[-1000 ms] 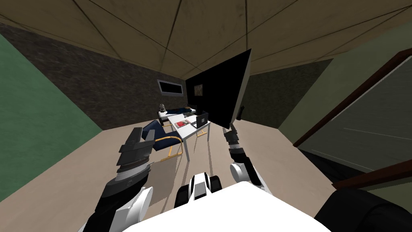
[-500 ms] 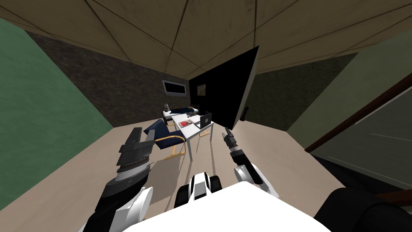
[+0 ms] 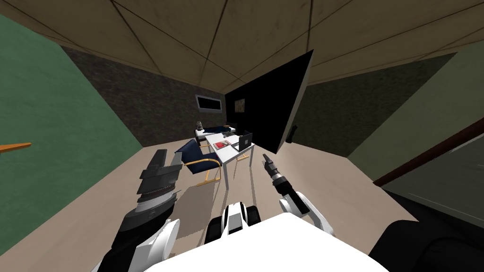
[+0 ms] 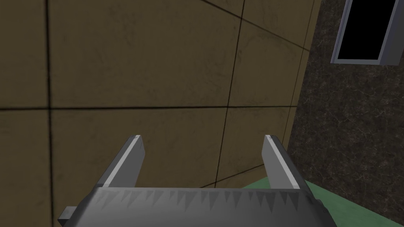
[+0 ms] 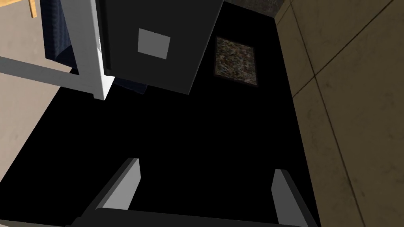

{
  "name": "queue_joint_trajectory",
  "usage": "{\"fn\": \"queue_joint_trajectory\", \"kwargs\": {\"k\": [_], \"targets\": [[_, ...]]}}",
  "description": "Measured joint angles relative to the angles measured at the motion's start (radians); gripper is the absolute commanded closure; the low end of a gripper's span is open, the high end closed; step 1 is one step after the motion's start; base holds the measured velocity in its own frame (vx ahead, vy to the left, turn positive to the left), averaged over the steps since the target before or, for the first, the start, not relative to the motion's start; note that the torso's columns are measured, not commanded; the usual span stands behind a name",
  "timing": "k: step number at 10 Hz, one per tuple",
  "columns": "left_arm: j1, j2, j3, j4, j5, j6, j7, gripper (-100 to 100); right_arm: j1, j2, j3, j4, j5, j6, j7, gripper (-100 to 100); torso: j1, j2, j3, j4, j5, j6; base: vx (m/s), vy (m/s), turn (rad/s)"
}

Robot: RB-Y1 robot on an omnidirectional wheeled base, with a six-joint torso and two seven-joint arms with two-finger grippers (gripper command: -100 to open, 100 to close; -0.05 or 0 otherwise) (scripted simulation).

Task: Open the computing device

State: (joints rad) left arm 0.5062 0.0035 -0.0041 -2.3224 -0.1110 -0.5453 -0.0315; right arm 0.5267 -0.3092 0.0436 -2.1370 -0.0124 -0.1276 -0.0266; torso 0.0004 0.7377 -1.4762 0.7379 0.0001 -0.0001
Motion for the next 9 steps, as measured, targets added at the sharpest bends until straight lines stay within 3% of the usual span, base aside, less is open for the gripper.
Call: {"fn": "queue_joint_trajectory", "kwargs": {"k": [9], "targets": [[0.0,0.0,0.0,0.0,0.0,0.0,0.0,0,0.053,-0.174,-0.024,0.094,0.084,0.21,0.05,-100,-0.001,0.0,0.0,0.0,0.0,0.0,0.049,0.048,0.082]]}}
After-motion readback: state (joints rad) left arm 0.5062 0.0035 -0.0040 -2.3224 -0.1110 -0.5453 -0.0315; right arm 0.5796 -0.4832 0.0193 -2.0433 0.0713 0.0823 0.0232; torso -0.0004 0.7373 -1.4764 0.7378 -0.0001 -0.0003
